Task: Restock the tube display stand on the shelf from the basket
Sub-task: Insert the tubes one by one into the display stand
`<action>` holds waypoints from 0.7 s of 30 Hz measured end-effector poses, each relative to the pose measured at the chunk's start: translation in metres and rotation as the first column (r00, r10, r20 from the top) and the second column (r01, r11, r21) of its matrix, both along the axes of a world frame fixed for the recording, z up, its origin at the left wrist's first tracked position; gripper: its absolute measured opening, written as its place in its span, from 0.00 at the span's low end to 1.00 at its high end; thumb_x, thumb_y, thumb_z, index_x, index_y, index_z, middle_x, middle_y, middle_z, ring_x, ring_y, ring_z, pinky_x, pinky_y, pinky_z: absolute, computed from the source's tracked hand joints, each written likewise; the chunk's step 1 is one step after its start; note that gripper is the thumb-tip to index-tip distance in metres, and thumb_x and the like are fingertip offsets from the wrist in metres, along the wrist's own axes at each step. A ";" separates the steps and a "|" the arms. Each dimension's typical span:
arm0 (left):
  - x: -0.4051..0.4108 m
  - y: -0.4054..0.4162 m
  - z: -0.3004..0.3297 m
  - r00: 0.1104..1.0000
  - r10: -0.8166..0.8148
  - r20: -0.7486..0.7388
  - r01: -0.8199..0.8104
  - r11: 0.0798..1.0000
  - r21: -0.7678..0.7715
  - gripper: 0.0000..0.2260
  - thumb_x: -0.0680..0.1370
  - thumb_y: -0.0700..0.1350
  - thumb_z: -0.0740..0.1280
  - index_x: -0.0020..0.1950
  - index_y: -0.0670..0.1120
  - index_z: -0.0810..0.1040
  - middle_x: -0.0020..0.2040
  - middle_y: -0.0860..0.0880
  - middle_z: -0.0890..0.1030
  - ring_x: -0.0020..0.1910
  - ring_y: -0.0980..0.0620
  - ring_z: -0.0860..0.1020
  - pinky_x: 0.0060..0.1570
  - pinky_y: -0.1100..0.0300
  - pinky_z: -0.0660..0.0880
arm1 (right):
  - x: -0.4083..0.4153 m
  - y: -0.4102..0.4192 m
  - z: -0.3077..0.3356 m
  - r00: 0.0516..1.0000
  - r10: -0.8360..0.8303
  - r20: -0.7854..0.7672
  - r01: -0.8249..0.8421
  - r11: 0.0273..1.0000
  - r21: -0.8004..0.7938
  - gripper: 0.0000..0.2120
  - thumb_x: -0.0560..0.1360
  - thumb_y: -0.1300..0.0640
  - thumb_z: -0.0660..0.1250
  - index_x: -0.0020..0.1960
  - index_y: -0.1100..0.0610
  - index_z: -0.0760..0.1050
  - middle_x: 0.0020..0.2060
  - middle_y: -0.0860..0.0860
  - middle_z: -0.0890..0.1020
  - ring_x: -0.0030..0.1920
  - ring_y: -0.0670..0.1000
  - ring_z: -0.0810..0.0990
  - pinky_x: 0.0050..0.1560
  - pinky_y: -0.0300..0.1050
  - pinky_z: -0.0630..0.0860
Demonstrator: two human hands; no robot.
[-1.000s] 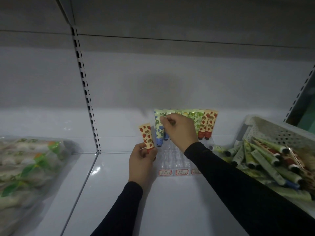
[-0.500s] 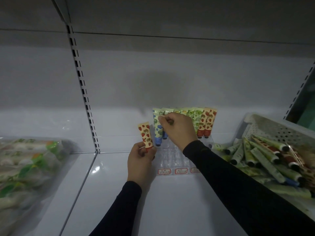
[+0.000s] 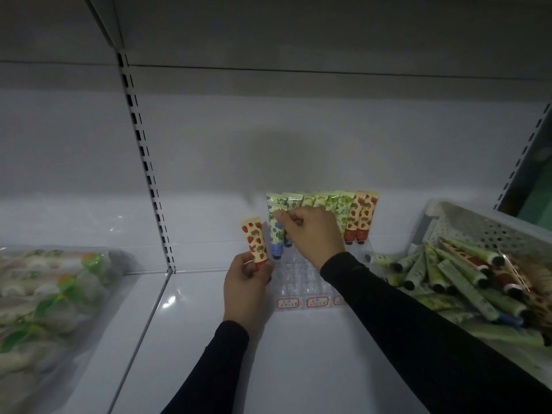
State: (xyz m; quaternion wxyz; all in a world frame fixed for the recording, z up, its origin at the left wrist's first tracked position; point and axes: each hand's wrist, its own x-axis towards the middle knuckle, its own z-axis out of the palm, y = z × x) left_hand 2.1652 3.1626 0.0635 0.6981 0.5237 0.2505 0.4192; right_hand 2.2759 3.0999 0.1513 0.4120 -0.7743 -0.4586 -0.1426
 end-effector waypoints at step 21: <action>-0.037 -0.027 0.043 0.943 -0.316 -0.099 0.331 0.878 0.346 0.13 0.76 0.33 0.69 0.56 0.46 0.82 0.47 0.45 0.85 0.44 0.48 0.81 0.47 0.56 0.80 | -0.025 -0.075 0.015 0.758 0.394 -0.520 -0.337 0.919 0.205 0.07 0.76 0.56 0.69 0.40 0.56 0.79 0.38 0.54 0.83 0.39 0.46 0.81 0.39 0.36 0.78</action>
